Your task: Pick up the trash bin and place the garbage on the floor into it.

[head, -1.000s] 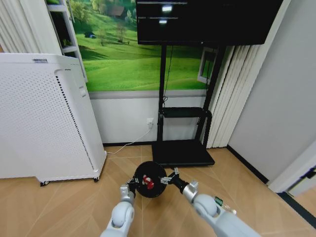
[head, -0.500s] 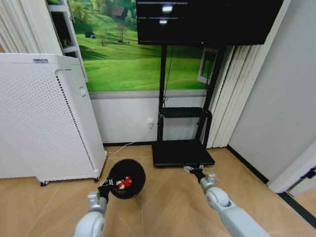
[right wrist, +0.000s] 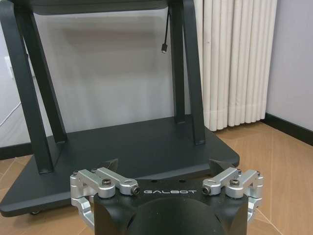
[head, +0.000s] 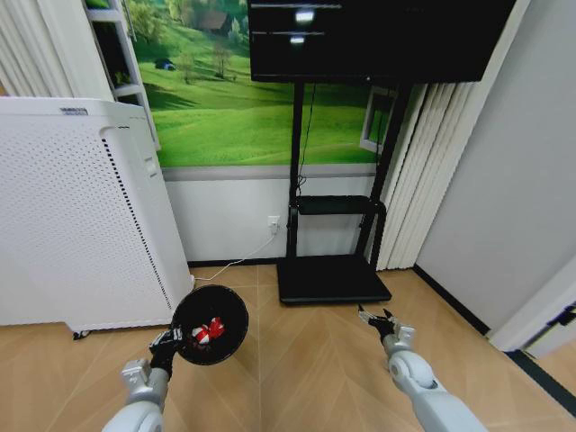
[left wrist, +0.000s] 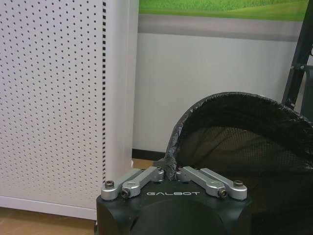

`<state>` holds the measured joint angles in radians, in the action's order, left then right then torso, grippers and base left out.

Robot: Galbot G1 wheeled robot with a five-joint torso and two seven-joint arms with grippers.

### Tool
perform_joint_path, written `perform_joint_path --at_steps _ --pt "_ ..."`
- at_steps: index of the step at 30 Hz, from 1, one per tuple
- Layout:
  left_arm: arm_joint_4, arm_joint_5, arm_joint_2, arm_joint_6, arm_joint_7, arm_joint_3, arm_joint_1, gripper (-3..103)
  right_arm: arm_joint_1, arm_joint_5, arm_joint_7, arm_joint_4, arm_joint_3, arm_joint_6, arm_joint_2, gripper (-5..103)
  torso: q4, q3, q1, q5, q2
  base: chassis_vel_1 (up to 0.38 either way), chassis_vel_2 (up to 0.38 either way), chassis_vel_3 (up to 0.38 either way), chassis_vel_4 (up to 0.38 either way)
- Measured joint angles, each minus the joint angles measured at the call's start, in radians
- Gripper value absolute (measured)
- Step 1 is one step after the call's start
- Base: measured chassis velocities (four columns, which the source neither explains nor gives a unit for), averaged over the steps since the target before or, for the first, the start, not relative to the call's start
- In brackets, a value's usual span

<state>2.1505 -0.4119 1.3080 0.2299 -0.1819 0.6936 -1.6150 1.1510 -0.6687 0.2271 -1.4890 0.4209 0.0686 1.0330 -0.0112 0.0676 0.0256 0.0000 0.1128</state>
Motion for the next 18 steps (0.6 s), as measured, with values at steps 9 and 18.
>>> perform_joint_path --at_steps 9,18 --pt "-0.050 -0.083 -0.103 -0.091 0.119 0.031 0.019 3 0.015 -0.009 -0.017 -0.014 0.002 -0.007 0.022 100 -0.0003 0.000 0.000 -0.0001 0.000 0.000 0.000 0.000 0.000" --pt "-0.086 -0.079 -0.103 -0.102 0.127 0.028 0.031 3 0.011 -0.003 -0.033 0.003 -0.003 -0.007 0.029 100 0.0002 0.000 0.000 -0.0002 0.000 -0.016 -0.009 0.011 0.014"
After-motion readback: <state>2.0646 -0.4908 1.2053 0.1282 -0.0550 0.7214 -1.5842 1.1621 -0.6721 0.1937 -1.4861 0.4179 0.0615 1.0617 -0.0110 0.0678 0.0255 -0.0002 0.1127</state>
